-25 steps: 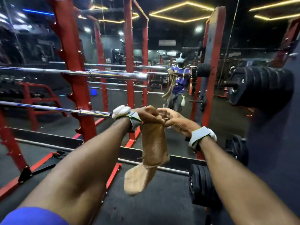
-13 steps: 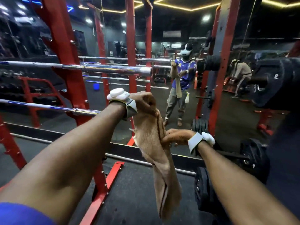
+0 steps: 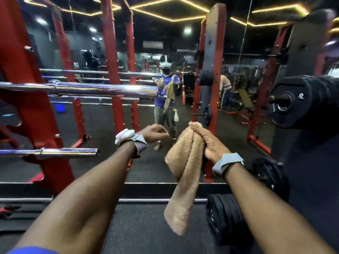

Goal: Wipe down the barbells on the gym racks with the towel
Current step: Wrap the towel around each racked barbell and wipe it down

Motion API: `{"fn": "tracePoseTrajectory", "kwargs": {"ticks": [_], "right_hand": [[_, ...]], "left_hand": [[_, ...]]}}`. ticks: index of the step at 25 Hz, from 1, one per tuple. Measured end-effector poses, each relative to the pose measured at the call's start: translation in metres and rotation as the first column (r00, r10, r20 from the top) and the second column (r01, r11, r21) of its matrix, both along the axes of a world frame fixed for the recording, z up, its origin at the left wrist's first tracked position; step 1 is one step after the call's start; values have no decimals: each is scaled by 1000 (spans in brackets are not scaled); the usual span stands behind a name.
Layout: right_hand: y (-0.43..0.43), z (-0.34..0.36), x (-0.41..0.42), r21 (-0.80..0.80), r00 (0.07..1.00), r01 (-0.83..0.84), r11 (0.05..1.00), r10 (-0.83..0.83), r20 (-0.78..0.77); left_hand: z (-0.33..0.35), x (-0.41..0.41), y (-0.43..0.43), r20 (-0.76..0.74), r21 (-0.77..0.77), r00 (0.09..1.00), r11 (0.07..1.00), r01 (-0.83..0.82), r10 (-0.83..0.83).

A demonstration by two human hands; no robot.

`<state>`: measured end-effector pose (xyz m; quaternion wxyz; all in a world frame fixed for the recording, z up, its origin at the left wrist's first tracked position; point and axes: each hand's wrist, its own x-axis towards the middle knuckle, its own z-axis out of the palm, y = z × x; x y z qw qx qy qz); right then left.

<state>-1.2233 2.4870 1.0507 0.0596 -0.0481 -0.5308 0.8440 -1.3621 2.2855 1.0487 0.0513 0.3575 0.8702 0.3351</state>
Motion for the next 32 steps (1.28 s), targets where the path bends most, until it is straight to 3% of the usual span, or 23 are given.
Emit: {"fn": "tracePoseTrajectory", "kwargs": {"ticks": [4, 7, 10, 13, 17, 20, 23, 25, 28, 30, 32], "right_hand": [[-12, 5, -12, -173, 986, 162, 971, -154, 55], [-12, 5, -16, -215, 981, 192, 958, -185, 51], [-11, 11, -19, -207, 982, 187, 960, -186, 27], [-4, 25, -20, -187, 988, 148, 971, -152, -8], [13, 34, -25, -104, 985, 163, 981, -168, -46], [32, 41, -30, -12, 972, 180, 984, -180, -150], [37, 7, -26, 293, 992, 122, 948, -104, -77], [35, -19, -22, 408, 1000, -14, 913, 9, 16], [31, -12, -35, 300, 997, -25, 954, 46, -64], [25, 9, -44, 120, 986, 41, 992, -21, -163], [12, 21, -51, 43, 973, 52, 998, -41, -229]], "left_hand": [[-36, 1, -2, 438, -235, 896, 954, 186, -67], [-54, 16, 5, 626, -163, 776, 961, 223, -74], [-53, 23, 12, 646, 85, 746, 987, 139, -161], [-40, 27, 15, 692, 366, 674, 931, -20, -258], [-22, 26, 17, 551, 459, 815, 880, -119, -177], [0, 30, 21, 515, 656, 827, 724, -210, -226], [19, 35, 26, 489, 766, 833, 584, -269, -258], [22, 38, 24, 429, 803, 870, 544, -243, -244], [22, 41, 11, 371, 838, 909, 490, -240, -189], [25, 40, -1, 435, 798, 880, 534, -279, -192], [27, 43, -15, 586, 591, 799, 746, -307, -135]]}}
